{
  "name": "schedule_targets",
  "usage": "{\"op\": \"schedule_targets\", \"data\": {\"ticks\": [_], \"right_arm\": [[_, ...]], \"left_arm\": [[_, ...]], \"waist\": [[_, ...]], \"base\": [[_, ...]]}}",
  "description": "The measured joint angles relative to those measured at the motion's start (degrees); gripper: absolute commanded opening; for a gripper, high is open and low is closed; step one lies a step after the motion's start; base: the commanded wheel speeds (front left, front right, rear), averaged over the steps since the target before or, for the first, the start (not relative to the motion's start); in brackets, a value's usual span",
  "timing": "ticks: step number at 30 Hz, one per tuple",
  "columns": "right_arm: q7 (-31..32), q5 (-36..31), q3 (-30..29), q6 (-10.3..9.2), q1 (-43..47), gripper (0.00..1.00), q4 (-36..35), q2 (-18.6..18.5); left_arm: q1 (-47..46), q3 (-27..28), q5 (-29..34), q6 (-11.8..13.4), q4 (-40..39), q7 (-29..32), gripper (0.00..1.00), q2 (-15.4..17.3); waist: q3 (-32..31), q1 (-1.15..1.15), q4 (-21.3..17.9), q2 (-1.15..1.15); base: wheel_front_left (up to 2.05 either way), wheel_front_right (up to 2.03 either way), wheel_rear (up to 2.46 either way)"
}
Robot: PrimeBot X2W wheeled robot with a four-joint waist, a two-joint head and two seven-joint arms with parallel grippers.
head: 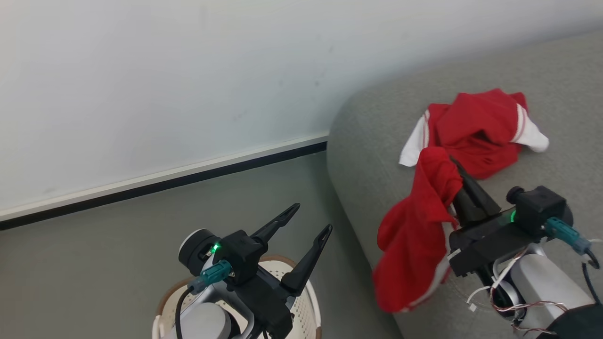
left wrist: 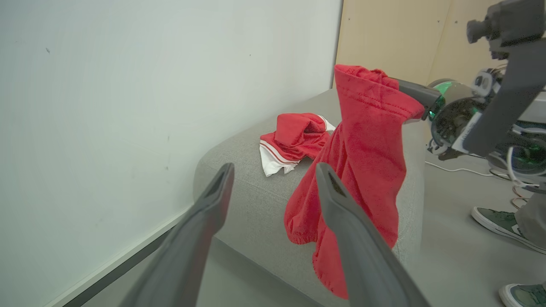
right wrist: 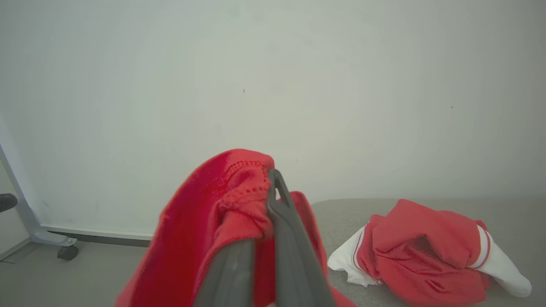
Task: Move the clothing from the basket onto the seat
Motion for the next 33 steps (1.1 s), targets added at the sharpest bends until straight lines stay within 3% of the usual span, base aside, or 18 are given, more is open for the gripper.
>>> {"op": "schedule_targets", "data": {"ticks": [12, 22, 28, 33], "right_arm": [[-0.05, -1.14, -6.77, -3.01, 4.13, 0.00, -11.27, -2.92], [-0.07, -1.77, -10.29, -3.26, 5.44, 0.00, -16.13, -3.30], [-0.22, 0.65, -13.94, -1.86, 4.92, 0.00, -19.00, -3.55], [-0.22, 0.53, -15.64, 0.42, 0.09, 0.00, -18.63, -5.71]], "left_arm": [[0.05, -0.35, 0.53, 0.37, -1.58, 0.29, 1.00, 1.24], [-1.67, -0.96, 0.88, 0.07, -1.21, 0.53, 1.00, 0.66], [-2.24, -1.47, 0.90, -0.10, -1.04, 0.98, 1.00, 0.27], [-2.95, -1.69, 1.05, -0.12, -1.04, 1.04, 1.00, 0.20]], "waist": [[1.85, 0.01, -8.81, 0.00], [4.43, 0.01, -13.46, 0.00], [5.48, 0.01, -13.45, 0.00], [6.44, 0.01, -12.65, 0.00]], "base": [[0.00, 0.00, 0.00], [0.00, 0.00, 0.00], [0.00, 0.00, 0.00], [0.00, 0.00, 0.00]]}}
